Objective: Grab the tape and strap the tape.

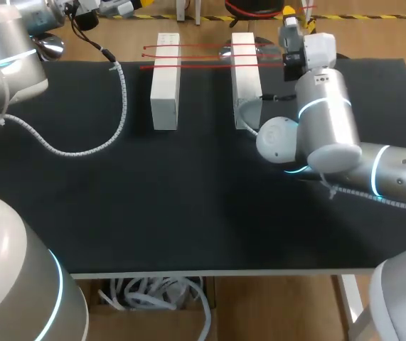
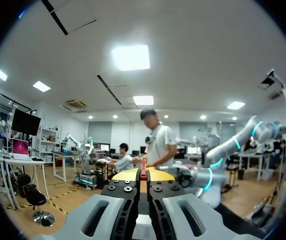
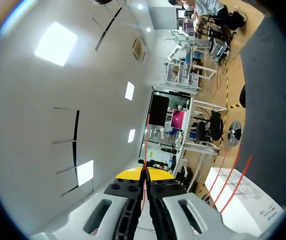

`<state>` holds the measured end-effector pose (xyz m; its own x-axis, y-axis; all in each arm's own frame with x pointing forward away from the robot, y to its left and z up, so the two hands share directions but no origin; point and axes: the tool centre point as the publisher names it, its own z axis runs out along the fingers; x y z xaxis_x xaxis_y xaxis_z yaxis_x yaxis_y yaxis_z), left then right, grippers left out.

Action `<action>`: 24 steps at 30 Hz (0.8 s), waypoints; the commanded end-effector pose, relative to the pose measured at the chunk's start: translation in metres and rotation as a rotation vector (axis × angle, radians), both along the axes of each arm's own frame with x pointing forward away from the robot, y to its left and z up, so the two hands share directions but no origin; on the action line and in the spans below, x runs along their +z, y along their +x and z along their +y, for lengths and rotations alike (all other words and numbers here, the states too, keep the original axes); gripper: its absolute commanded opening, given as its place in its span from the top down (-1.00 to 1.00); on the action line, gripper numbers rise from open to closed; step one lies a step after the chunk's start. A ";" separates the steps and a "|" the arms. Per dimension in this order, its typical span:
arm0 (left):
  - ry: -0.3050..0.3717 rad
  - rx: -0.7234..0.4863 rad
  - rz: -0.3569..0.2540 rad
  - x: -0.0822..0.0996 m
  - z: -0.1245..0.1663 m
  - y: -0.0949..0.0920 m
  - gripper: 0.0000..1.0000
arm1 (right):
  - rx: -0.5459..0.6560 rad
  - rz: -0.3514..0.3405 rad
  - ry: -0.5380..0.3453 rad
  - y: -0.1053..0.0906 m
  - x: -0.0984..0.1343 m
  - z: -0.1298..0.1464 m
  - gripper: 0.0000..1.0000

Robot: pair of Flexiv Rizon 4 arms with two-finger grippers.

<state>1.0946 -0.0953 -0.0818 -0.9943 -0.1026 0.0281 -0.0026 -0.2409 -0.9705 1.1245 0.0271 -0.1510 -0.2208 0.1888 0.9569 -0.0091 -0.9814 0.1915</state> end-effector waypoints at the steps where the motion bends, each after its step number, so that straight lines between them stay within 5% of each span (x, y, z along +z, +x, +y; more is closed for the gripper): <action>1: -0.001 0.003 -0.001 0.000 0.000 -0.001 1.00 | 0.021 0.013 -0.014 -0.007 0.008 -0.007 1.00; 24: -0.001 0.003 -0.001 0.000 0.000 -0.001 1.00 | 0.044 0.014 -0.063 -0.011 0.017 -0.009 1.00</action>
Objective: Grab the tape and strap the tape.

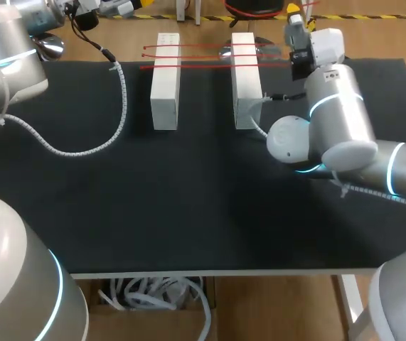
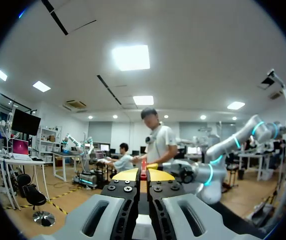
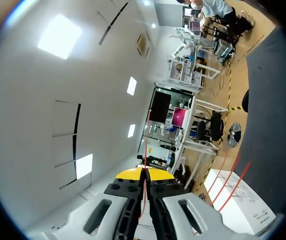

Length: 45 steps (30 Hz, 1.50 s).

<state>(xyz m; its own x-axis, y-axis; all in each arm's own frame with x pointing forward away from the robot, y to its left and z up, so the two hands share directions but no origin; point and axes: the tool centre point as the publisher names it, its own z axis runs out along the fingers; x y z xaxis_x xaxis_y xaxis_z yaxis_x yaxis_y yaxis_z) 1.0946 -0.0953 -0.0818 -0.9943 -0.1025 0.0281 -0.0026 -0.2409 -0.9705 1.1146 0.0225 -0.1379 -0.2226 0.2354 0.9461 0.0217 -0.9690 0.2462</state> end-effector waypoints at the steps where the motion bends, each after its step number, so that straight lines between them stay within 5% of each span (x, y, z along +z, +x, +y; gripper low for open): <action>1: 0.007 -0.001 -0.005 0.001 0.000 0.000 1.00 | 0.015 0.010 -0.007 -0.002 0.004 -0.004 1.00; 8: 0.224 -0.030 -0.077 0.013 0.003 0.002 1.00 | 0.030 0.010 -0.026 -0.005 0.005 -0.003 1.00; 14: 0.564 -0.063 -0.147 0.022 0.015 0.006 1.00 | 0.038 0.014 -0.042 -0.007 0.005 -0.002 1.00; 17: 0.675 -0.066 -0.171 0.025 0.019 0.007 1.00 | 0.045 0.015 -0.053 -0.009 0.005 -0.001 1.00; 31: 0.804 -0.036 -0.109 0.026 0.023 -0.004 1.00 | 0.081 0.016 -0.115 -0.012 0.006 0.004 1.00; 35: 0.760 -0.012 -0.162 0.029 0.019 -0.009 1.00 | 0.088 0.017 -0.126 -0.013 0.006 0.006 1.00; 45: 0.760 -0.012 -0.162 0.029 0.019 -0.009 1.00 | 0.123 0.013 -0.169 -0.018 0.005 0.015 1.00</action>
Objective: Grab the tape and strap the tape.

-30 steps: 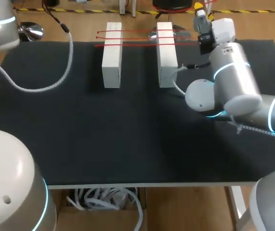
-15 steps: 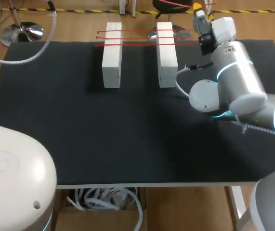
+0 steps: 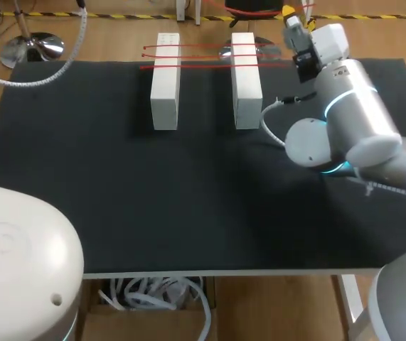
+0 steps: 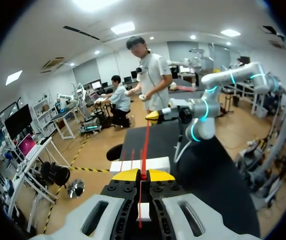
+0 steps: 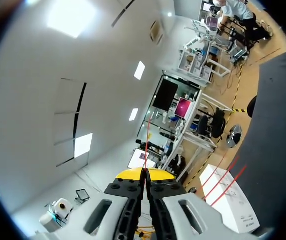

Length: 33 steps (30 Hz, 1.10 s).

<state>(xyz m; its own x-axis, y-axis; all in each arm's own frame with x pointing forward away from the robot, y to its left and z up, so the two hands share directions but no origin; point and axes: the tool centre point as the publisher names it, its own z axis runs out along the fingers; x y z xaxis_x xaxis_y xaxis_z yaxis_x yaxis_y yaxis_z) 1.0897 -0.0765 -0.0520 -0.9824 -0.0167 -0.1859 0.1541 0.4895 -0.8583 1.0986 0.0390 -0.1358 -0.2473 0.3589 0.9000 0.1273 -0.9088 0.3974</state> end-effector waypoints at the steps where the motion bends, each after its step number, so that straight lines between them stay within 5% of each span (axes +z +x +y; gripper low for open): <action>1: 0.000 0.008 -0.006 0.000 0.000 -0.004 1.00 | 0.015 0.002 -0.011 -0.003 0.004 0.000 1.00; 6: 0.000 0.008 -0.006 0.000 0.000 -0.004 1.00 | 0.022 -0.001 -0.023 -0.005 0.004 0.001 1.00; 9: 0.246 -0.034 -0.019 0.005 -0.001 -0.006 1.00 | 0.026 -0.002 -0.028 -0.006 0.004 0.003 1.00; 12: 0.382 -0.050 -0.021 0.007 -0.001 -0.006 1.00 | 0.036 0.001 -0.034 -0.008 0.003 0.005 1.00; 23: 0.672 -0.116 0.008 0.010 -0.004 -0.013 1.00 | 0.050 0.002 -0.064 -0.009 0.002 0.004 1.00; 33: 0.748 -0.111 0.067 -0.008 -0.002 -0.018 1.00 | 0.078 -0.009 -0.103 -0.007 0.004 0.004 1.00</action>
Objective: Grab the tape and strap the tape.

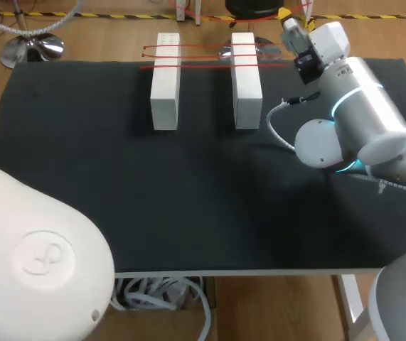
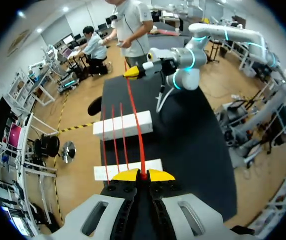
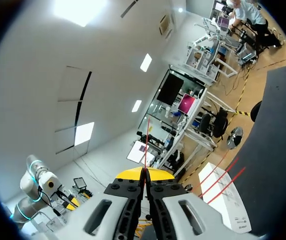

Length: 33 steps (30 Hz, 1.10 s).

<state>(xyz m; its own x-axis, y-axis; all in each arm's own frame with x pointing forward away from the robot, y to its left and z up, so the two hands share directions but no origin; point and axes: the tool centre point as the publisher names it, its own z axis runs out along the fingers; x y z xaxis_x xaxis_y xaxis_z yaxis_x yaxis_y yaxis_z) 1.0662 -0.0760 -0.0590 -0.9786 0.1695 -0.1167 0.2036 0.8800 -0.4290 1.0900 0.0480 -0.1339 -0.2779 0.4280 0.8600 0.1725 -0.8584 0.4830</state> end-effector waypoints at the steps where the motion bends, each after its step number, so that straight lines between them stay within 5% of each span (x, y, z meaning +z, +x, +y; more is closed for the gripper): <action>1: 0.136 -0.002 0.051 -0.004 -0.001 0.005 1.00 | 0.024 0.002 -0.012 0.002 0.002 -0.005 1.00; 7: 0.130 0.003 0.071 -0.009 0.001 0.004 1.00 | 0.031 0.006 -0.031 0.002 0.002 -0.004 1.00; 11: 0.091 -0.049 0.032 -0.013 0.000 0.005 1.00 | 0.048 0.002 -0.040 0.002 0.002 -0.002 1.00; 33: 0.119 -0.053 0.021 -0.012 0.000 0.006 1.00 | 0.088 -0.018 -0.103 -0.004 0.002 0.001 1.00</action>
